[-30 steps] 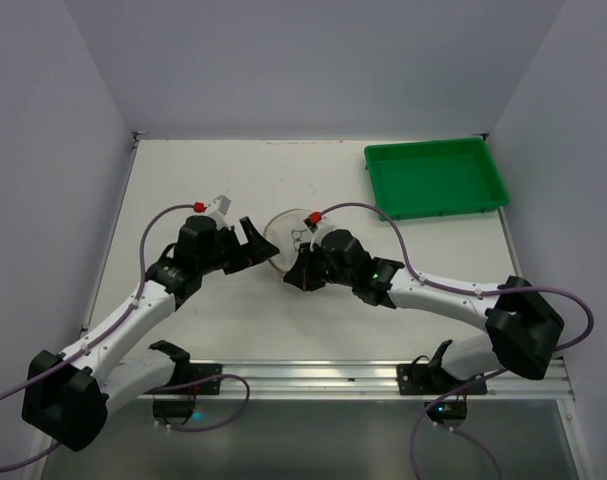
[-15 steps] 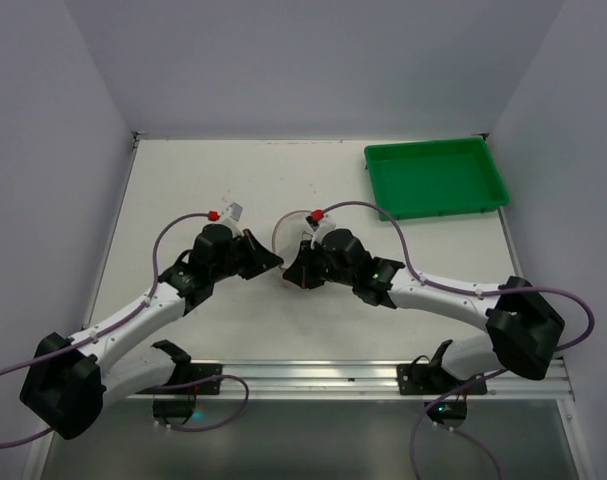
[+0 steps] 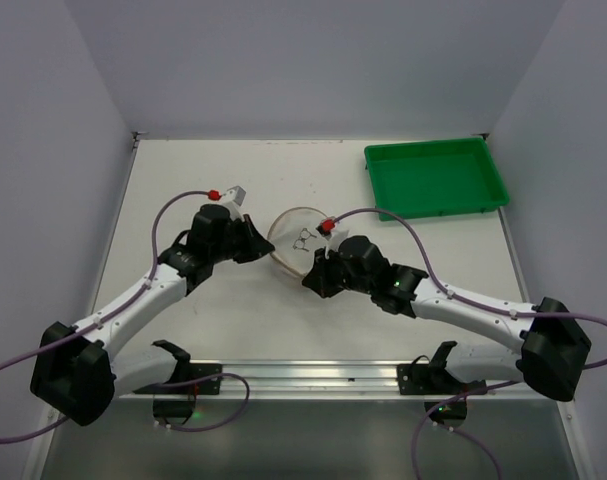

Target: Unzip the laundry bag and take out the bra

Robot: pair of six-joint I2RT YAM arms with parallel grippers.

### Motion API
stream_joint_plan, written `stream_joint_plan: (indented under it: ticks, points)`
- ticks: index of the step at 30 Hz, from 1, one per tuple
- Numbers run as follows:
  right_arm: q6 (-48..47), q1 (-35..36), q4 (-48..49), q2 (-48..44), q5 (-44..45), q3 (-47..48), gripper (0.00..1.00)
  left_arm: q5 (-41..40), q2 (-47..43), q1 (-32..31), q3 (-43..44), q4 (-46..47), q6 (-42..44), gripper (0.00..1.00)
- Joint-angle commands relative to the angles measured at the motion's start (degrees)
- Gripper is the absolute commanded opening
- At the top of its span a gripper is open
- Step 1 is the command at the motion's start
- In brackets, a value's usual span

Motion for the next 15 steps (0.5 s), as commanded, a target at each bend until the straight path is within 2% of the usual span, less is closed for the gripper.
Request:
stream_joint_plan:
  ticks: [1,3,6,9,10,11,12,15]
  points:
    - [-3.56,0.34,-2.62,-0.15,-3.21,2.19,0.00,-0.94,3.13,1.49,6.01,-2.38,12.75,0.00]
    - [-2.78,0.34,-0.78,0.99,-5.07,3.07,0.00,1.08,5.33,1.84,8.39,-2.47,15.75,0.03]
    - [-1.20,0.43,1.68,3.80,-8.41,4.56,0.00,2.93,5.78,2.20,9.80,-2.48,15.41,0.16]
    - [1.53,0.43,4.85,6.44,-8.42,6.32,0.00,3.28,3.76,2.20,8.32,-1.69,9.90,0.41]
    - [2.40,0.43,6.42,6.97,-8.07,6.76,0.00,2.67,3.06,2.20,7.79,-2.21,7.60,0.59]
    - [4.33,0.43,7.13,7.93,-7.54,7.46,0.00,1.01,1.31,2.20,7.00,-2.73,5.32,0.67]
    - [5.22,0.43,8.44,8.46,-6.32,7.81,0.00,0.82,0.08,2.20,4.12,-2.13,-0.10,0.81]
    - [7.94,0.43,9.51,10.57,-4.47,9.83,0.00,1.79,-5.55,1.93,-3.43,3.49,-9.08,0.92]
